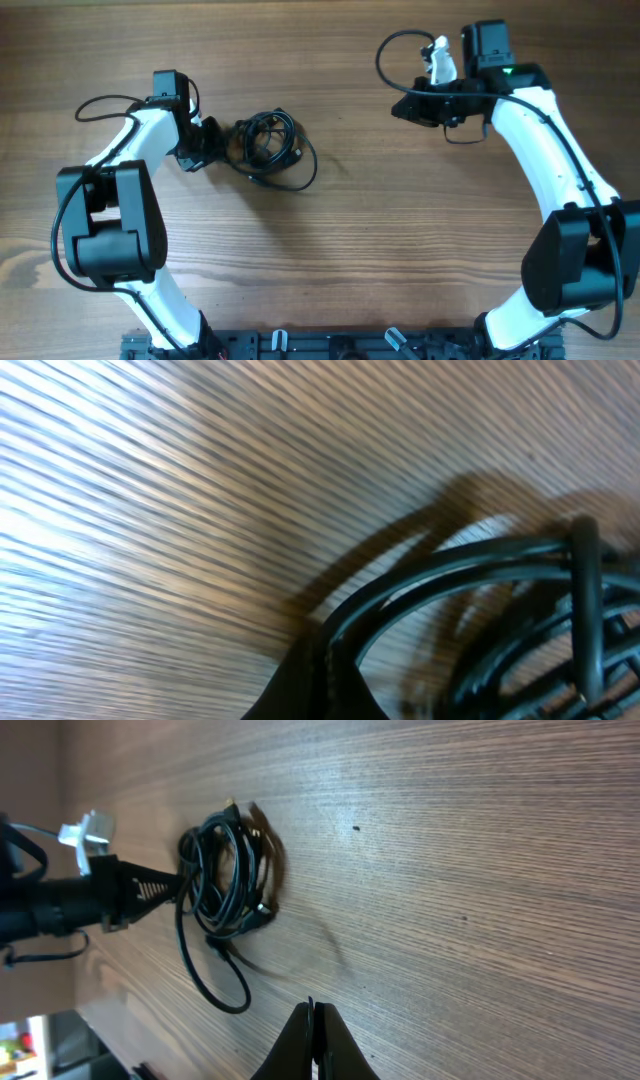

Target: Untangle cables

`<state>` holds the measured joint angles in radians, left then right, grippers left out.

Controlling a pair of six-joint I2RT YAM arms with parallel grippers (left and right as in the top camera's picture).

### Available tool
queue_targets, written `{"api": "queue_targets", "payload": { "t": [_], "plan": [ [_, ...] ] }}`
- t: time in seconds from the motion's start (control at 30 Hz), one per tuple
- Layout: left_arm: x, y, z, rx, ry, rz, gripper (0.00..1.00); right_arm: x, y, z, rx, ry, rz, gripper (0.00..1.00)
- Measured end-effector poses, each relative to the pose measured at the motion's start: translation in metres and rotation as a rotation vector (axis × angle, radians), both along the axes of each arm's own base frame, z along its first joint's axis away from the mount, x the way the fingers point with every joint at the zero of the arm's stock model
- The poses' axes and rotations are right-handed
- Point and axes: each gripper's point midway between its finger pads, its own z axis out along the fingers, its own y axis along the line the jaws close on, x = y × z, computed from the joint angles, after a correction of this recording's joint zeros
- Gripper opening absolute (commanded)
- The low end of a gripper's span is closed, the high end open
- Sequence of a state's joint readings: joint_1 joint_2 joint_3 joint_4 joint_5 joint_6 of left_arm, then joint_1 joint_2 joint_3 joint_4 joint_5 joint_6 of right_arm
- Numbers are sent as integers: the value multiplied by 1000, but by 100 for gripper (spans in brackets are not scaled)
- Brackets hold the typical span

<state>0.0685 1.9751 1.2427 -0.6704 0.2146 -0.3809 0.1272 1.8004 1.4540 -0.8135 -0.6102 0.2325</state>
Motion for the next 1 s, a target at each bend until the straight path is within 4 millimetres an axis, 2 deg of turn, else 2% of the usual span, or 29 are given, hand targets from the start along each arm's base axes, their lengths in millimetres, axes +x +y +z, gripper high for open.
{"api": "queue_targets", "payload": {
  "t": [0.1, 0.13, 0.17, 0.23, 0.37, 0.43, 0.57, 0.67, 0.73, 1.0],
  "plan": [
    [-7, -16, 4, -88, 17, -43, 56, -3, 11, -2, -22, -9, 27, 11],
    [-11, -20, 6, -112, 31, -50, 64, -4, 16, -2, -25, -17, 40, 14],
    [-17, -25, 9, -135, 48, -55, 68, -4, 24, -1, -28, -31, 59, 22],
    [-18, -28, 23, -155, 34, -60, 64, -5, 38, 2, -27, -67, 98, 24],
    [1, -29, 76, -165, -104, -17, 51, -3, 57, 7, -17, -120, 137, 26],
    [10, -29, 90, -169, -152, 15, 47, 0, 61, 10, -12, -143, 143, 26],
    [19, -32, 82, -153, -151, 62, 36, 2, 61, 10, -9, -153, 140, 26],
    [24, -46, 67, -142, -133, 67, 33, 5, 62, 1, -11, -135, 138, 26],
    [26, -52, 58, -118, -124, 75, 26, 7, 62, -6, -13, -125, 136, 25],
    [23, -56, 37, -7, -87, 94, 22, 14, 64, -28, -20, -98, 132, 25]
  ]
}}
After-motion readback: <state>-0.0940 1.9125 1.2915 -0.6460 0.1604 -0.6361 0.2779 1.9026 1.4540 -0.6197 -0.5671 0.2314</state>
